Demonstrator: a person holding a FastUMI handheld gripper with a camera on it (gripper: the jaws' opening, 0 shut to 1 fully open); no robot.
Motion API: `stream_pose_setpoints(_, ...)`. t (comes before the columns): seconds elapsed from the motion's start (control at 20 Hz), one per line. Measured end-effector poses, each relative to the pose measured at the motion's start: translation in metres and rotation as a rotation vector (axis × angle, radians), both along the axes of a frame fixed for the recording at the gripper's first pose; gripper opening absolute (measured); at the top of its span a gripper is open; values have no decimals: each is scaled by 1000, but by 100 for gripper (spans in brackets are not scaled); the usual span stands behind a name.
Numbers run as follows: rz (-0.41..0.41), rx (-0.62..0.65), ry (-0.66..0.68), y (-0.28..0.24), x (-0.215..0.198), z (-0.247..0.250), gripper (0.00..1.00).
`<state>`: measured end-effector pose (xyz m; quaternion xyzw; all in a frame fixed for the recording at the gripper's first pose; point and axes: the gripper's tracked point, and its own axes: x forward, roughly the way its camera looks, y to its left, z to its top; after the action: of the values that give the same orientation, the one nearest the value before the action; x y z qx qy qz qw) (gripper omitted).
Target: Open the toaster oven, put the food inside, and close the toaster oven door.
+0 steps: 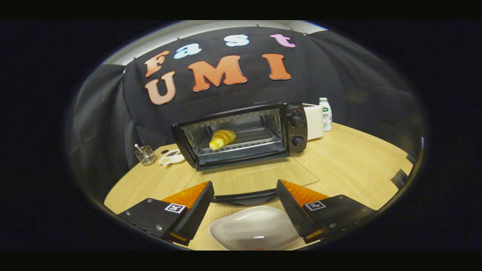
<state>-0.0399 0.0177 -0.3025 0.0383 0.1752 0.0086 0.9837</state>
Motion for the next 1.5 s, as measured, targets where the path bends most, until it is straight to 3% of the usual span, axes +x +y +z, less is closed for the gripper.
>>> stream_pose_setpoints(0.4, 41, -106, 97, -2, -16, -45, 99)
stream_pose_setpoints(0.9, 39, -162, 182, 7, 9, -67, 99)
stream_pose_setpoints(1.2, 36, -119, 113, 9, 11, -32, 100)
stream_pose_setpoints(1.5, 38, -164, 5, 12, 25, 13, 100)
